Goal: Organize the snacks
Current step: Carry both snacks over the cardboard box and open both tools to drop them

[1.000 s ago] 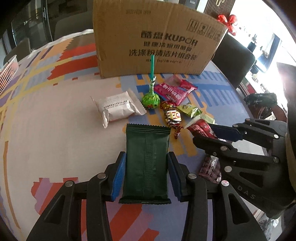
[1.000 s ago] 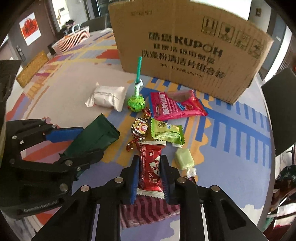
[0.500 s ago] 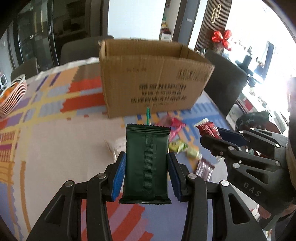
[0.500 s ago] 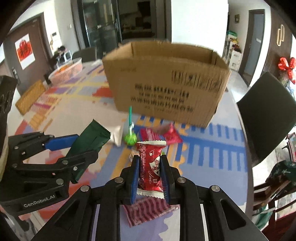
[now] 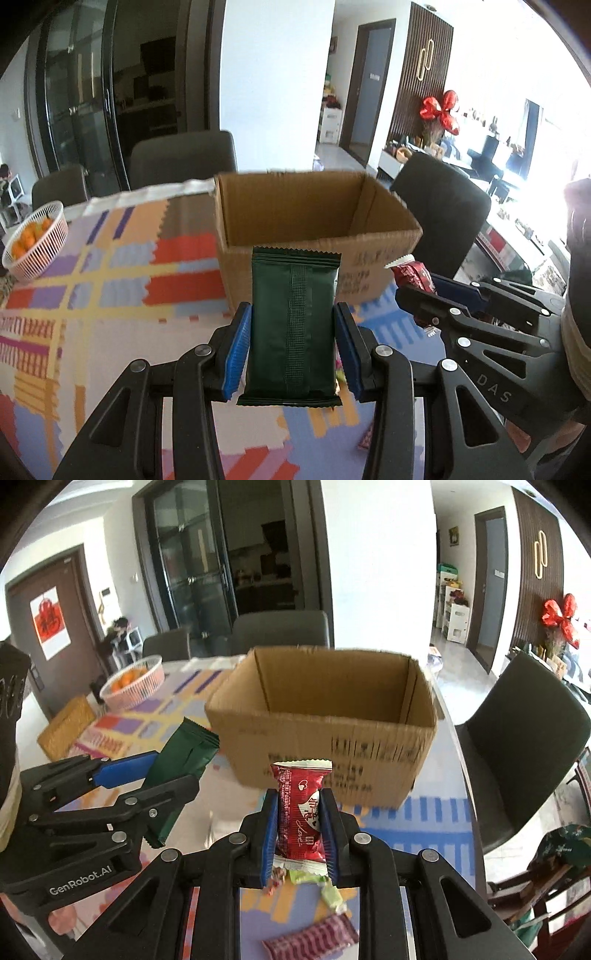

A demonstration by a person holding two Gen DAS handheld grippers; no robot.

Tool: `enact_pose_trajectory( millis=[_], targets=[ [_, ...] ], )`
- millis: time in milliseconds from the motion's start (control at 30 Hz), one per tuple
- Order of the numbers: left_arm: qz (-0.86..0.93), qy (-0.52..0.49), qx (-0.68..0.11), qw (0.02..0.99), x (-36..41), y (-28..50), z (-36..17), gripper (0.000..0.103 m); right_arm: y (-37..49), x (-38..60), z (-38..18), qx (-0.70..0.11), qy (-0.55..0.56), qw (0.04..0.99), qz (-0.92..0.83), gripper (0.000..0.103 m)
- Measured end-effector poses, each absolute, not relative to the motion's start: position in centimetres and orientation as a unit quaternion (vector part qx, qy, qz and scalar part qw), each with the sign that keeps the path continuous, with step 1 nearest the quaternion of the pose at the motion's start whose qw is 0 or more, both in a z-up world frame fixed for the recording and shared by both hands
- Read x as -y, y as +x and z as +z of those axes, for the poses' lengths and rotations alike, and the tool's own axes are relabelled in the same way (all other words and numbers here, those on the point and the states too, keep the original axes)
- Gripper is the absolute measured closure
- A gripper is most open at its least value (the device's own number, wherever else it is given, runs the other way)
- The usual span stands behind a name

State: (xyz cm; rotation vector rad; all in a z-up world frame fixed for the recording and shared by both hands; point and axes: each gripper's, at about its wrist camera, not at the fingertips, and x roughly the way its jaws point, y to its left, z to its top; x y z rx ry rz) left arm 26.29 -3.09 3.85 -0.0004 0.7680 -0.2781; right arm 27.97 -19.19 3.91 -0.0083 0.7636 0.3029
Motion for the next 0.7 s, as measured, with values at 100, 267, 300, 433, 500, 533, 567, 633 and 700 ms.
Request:
enact_pose_trajectory(
  millis=[100, 267, 300, 433, 500, 533, 567, 633, 700],
  targets=[
    [-0.132, -0.002, -0.364, 0.922, 2.9, 27.1, 5.0, 0.059, 28.8, 19.1, 5.1, -0.362, 0.002, 0.921, 0.146, 0.08],
    [-0.134, -0.008, -0.358, 0.924, 2.7, 28.4, 6.3, 0.059, 29.9, 18.9, 6.6, -0.348, -0.001, 0.926, 0.145, 0.08],
    [-0.135, -0.01, -0.357, 0.924, 2.6, 28.6, 6.5, 0.059, 30.1, 18.8, 6.9, -0.346, -0.004, 0.927, 0.145, 0.08],
    [-0.136, -0.011, -0.352, 0.926, 2.7, 29.6, 7.2, 0.059, 31.2, 18.8, 7.7, -0.34, -0.007, 0.929, 0.144, 0.08],
    [-0.137, -0.01, -0.35, 0.927, 2.8, 30.3, 7.6, 0.059, 31.7, 18.9, 8.0, -0.34, -0.007, 0.929, 0.144, 0.08],
    [-0.137, -0.009, -0.35, 0.927, 2.9, 30.7, 7.8, 0.059, 32.1, 18.9, 8.1, -0.34, -0.007, 0.93, 0.143, 0.08],
    [-0.137, -0.009, -0.35, 0.927, 2.9, 31.1, 7.9, 0.059, 32.5, 18.9, 8.3, -0.339, -0.009, 0.93, 0.142, 0.08],
    [-0.134, -0.007, -0.35, 0.927, 2.9, 32.0, 8.1, 0.059, 33.2, 19.0, 8.5, -0.34, -0.01, 0.93, 0.139, 0.08],
    [-0.132, -0.008, -0.351, 0.927, 3.0, 32.7, 8.2, 0.059, 34.1, 19.1, 8.6, -0.342, -0.011, 0.929, 0.138, 0.08]
  ],
)
